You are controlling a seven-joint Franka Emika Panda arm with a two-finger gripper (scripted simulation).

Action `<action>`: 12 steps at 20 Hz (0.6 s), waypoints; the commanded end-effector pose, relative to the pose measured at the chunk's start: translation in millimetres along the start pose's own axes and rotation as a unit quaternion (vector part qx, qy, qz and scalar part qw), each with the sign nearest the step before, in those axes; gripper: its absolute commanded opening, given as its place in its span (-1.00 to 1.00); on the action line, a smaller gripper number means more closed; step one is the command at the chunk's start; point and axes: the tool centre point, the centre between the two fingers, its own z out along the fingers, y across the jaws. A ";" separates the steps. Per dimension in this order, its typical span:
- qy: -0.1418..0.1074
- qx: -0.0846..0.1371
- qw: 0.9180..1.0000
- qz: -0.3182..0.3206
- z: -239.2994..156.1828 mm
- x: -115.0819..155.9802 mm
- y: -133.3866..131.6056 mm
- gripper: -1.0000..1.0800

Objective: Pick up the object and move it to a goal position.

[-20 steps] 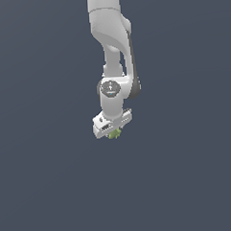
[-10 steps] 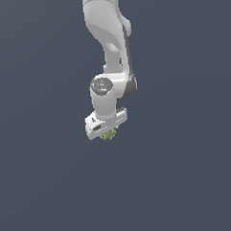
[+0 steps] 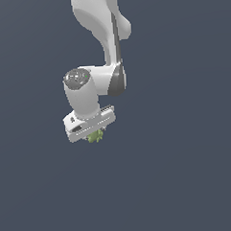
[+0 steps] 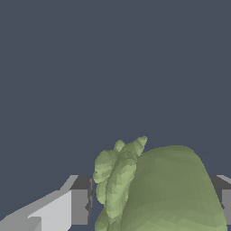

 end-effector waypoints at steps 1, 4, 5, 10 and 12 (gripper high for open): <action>0.000 0.000 1.000 0.000 -16.8 1.8 19.2 -1.00; 0.000 0.000 1.000 0.000 -34.6 4.3 40.2 -1.00; 0.000 0.000 1.000 0.000 -40.1 5.1 46.7 -1.00; 0.000 0.000 1.000 0.000 -64.8 8.9 76.2 -1.00; 0.000 0.000 1.000 0.000 -73.5 10.5 86.8 -1.00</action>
